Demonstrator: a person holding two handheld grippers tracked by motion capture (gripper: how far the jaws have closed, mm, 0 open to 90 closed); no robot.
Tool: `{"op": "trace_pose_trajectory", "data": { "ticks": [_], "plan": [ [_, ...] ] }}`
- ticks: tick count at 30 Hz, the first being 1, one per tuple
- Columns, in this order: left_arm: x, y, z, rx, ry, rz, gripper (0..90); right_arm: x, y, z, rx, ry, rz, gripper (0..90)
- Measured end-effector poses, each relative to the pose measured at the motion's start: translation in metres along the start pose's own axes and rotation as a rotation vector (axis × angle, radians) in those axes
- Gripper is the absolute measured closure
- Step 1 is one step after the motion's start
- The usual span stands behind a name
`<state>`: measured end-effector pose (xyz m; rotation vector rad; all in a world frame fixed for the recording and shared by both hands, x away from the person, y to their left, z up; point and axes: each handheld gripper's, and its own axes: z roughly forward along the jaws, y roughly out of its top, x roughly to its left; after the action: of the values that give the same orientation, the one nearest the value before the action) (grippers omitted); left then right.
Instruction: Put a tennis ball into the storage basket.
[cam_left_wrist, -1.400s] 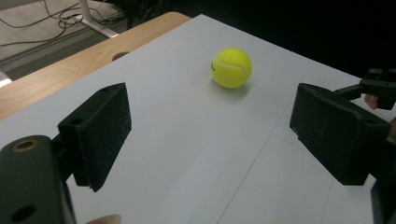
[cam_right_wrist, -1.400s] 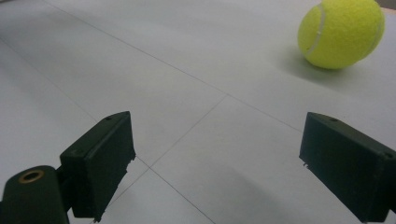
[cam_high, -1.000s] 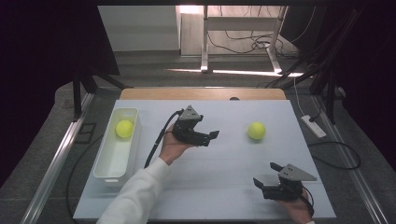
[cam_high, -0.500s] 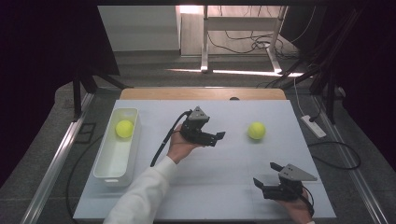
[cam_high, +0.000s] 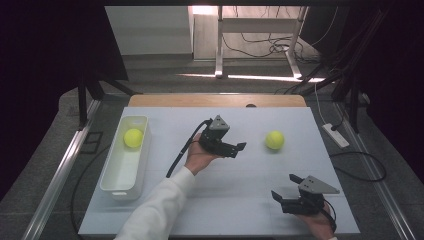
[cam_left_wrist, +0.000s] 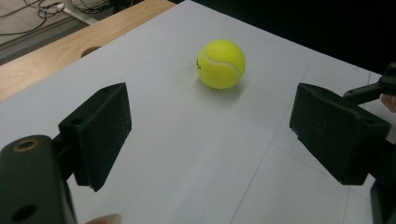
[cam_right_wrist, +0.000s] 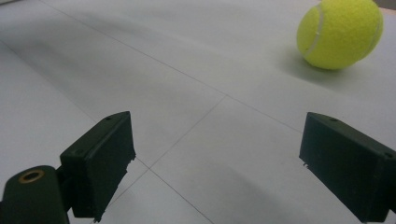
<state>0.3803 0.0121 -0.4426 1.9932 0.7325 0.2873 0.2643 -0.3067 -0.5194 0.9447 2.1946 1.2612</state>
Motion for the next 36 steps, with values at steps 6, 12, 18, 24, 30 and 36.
{"op": "trace_pose_trajectory", "data": {
  "ticks": [6, 12, 18, 24, 30, 36],
  "plan": [
    [-0.002, 0.000, 0.005, 0.008, -0.004, 0.009, 13.3, 0.000, 0.000, 0.000, -0.005, 0.003, 0.002, 9.5],
    [-0.003, 0.001, 0.012, 0.014, -0.008, 0.010, 13.3, 0.000, 0.000, -0.001, -0.005, 0.003, 0.004, 9.5],
    [-0.004, 0.002, 0.020, 0.027, -0.016, 0.017, 13.2, 0.000, 0.000, -0.001, -0.005, 0.003, 0.006, 9.5],
    [-0.006, 0.003, 0.029, 0.036, -0.024, 0.023, 13.2, -0.001, 0.000, -0.001, -0.008, 0.002, 0.006, 9.5],
    [-0.007, 0.003, 0.035, 0.045, -0.031, 0.024, 13.2, -0.001, 0.000, 0.000, -0.006, 0.001, 0.010, 9.6],
    [-0.008, 0.005, 0.043, 0.051, -0.041, 0.026, 13.2, -0.002, 0.000, 0.000, -0.007, -0.001, 0.015, 9.5]
  ]
}}
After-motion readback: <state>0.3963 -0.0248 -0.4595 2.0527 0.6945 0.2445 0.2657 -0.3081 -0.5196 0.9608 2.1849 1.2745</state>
